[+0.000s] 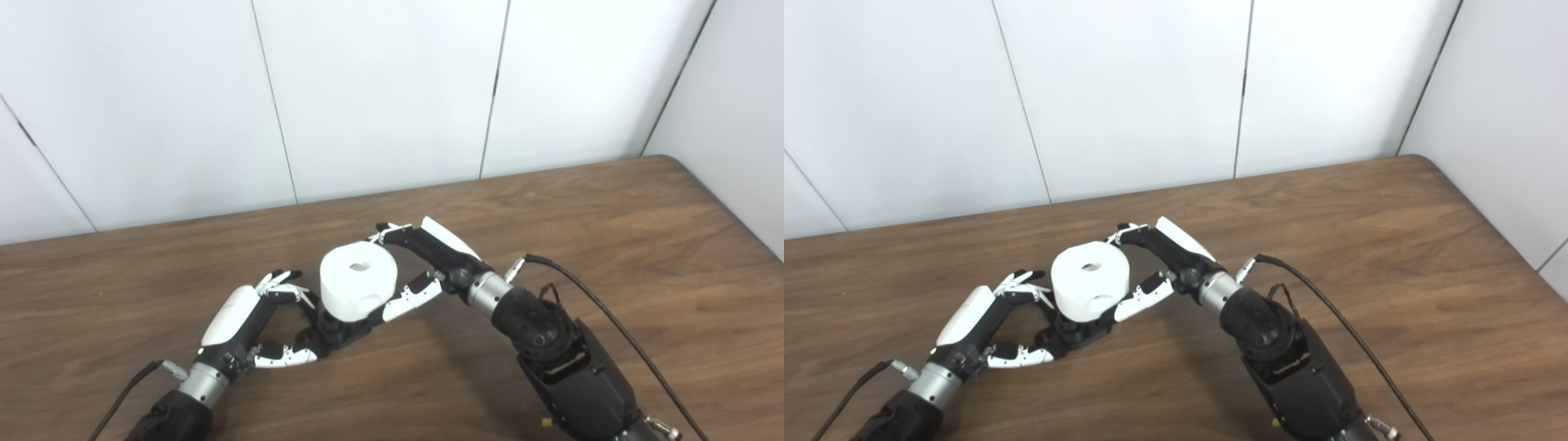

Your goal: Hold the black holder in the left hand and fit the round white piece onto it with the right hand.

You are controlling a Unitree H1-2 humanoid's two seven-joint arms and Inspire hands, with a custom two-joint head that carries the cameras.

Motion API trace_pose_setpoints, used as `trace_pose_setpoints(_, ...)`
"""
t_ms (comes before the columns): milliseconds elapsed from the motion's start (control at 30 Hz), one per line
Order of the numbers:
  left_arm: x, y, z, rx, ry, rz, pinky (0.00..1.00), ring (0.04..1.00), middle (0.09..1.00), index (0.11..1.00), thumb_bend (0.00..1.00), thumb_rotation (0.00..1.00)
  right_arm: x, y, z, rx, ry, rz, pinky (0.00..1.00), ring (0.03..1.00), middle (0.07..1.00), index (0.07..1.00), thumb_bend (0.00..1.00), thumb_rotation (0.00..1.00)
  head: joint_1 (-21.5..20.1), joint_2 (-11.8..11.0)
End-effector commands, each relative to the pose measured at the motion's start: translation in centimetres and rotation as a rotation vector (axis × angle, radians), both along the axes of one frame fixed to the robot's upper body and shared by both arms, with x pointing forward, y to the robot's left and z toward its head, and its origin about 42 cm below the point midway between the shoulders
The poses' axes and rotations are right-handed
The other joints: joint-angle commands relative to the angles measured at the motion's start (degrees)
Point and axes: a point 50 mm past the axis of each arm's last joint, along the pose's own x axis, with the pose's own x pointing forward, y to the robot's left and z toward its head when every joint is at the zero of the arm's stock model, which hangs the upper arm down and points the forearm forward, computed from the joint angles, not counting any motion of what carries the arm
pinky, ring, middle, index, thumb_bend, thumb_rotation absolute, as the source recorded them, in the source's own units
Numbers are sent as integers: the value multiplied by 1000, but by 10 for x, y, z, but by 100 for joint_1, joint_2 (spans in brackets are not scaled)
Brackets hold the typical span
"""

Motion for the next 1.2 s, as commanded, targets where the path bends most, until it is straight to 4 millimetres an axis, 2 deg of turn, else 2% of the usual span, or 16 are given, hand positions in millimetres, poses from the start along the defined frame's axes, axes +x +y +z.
trace_pose_setpoints(0, -1, -5, -6, 40, 19, -4, 1000, 934, 714, 482, 523, 50, 5, 10, 26, 25, -93, 37, 1000, 964, 784, 482, 523, 152, 23, 4)
trace_pose_setpoints(567, -6, -12, -7, 44, 23, -6, 1000, 938, 717, 482, 523, 51, 9, 16, 21, 10, -103, 66, 1000, 960, 781, 482, 522, 154, 138, 22)
trace_pose_setpoints(1167, -12, -14, -2, 28, 18, -5, 1000, 937, 716, 482, 523, 51, 12, 7, 6, -29, -86, 43, 1000, 956, 787, 483, 522, 151, 180, 41)
